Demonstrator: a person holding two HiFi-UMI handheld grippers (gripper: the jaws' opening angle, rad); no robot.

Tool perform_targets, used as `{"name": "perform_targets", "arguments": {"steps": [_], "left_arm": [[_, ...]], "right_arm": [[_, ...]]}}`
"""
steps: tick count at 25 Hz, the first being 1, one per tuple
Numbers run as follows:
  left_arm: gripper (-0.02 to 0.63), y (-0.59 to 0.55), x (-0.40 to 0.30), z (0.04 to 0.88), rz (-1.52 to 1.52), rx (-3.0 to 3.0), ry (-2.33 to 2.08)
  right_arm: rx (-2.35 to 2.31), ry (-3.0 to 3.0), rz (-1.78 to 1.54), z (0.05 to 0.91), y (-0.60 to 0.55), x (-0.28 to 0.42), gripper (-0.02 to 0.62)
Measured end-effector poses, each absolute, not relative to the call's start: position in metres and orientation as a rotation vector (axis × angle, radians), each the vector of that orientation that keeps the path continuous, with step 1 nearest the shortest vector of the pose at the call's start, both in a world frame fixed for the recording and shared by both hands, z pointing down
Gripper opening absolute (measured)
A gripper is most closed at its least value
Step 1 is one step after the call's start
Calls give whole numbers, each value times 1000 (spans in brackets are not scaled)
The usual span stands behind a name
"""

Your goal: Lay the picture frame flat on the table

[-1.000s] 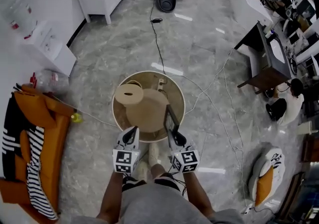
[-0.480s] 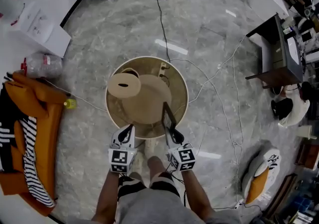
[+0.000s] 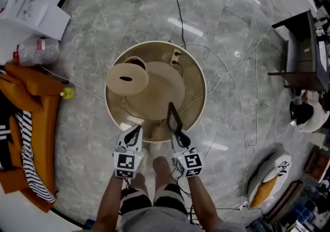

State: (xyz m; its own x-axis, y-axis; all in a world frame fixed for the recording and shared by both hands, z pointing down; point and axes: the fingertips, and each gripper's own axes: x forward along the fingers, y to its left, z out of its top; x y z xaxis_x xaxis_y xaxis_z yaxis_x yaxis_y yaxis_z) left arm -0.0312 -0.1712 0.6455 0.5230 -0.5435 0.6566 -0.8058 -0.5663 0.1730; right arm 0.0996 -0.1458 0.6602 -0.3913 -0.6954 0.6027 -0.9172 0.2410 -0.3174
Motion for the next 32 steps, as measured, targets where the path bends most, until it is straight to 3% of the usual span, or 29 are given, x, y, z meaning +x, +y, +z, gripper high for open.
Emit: {"name": "perform_targets", "arguments": {"steps": [17, 32], "left_arm": [[15, -164, -18, 784, 810, 2194, -1043], [15, -171, -8, 821, 833, 2130, -1046]], "right_arm": [[1386, -2121, 1020, 802, -144, 114, 54], [1379, -2135, 1156, 834, -167, 125, 57]]}}
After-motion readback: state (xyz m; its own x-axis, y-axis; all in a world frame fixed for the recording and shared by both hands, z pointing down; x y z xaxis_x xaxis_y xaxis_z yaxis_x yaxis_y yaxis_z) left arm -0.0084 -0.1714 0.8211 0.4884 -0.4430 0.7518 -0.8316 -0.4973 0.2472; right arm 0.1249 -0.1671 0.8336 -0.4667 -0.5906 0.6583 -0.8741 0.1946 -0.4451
